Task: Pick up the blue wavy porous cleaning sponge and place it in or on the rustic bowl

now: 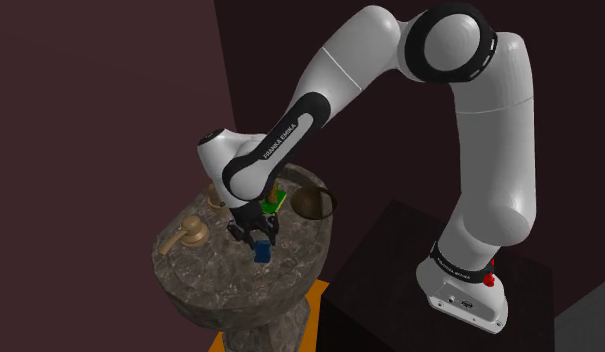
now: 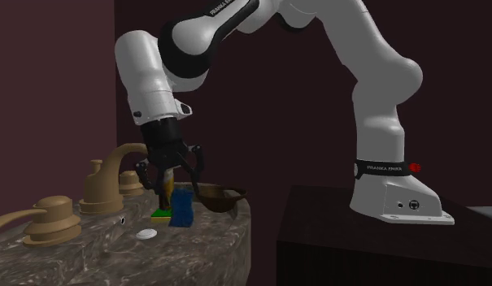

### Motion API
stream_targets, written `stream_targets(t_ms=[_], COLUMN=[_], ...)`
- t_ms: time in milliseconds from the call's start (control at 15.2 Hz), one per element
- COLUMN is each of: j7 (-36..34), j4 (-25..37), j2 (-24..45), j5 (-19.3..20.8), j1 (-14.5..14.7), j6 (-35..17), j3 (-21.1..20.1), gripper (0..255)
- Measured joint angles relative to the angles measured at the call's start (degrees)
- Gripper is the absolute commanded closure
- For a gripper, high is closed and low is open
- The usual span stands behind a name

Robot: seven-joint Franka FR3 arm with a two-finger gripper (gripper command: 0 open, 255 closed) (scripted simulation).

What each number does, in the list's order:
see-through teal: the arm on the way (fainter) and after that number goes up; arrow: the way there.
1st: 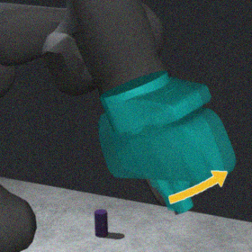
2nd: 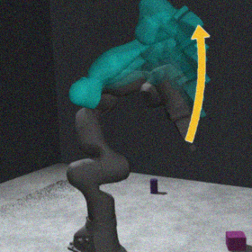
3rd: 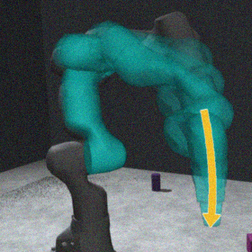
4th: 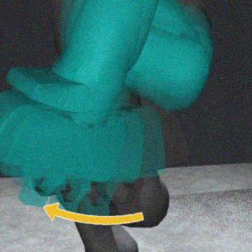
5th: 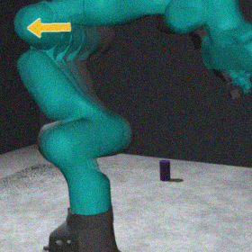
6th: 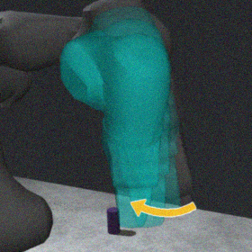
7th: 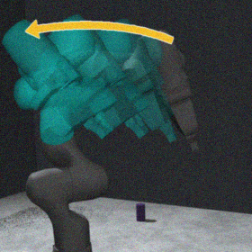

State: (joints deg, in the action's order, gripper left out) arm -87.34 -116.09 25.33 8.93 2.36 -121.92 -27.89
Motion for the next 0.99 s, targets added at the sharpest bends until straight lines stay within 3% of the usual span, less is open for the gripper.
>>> stream_targets(t_ms=[264,990], j7=[1.1,14.6], j4=[-0.4,-8.1], j2=[-2.4,-9.0], j5=[-1.1,-1.1], j1=[-1.0,-11.1], j6=[1.8,0.0], j3=[-0.5,3.7], gripper=[255,255])
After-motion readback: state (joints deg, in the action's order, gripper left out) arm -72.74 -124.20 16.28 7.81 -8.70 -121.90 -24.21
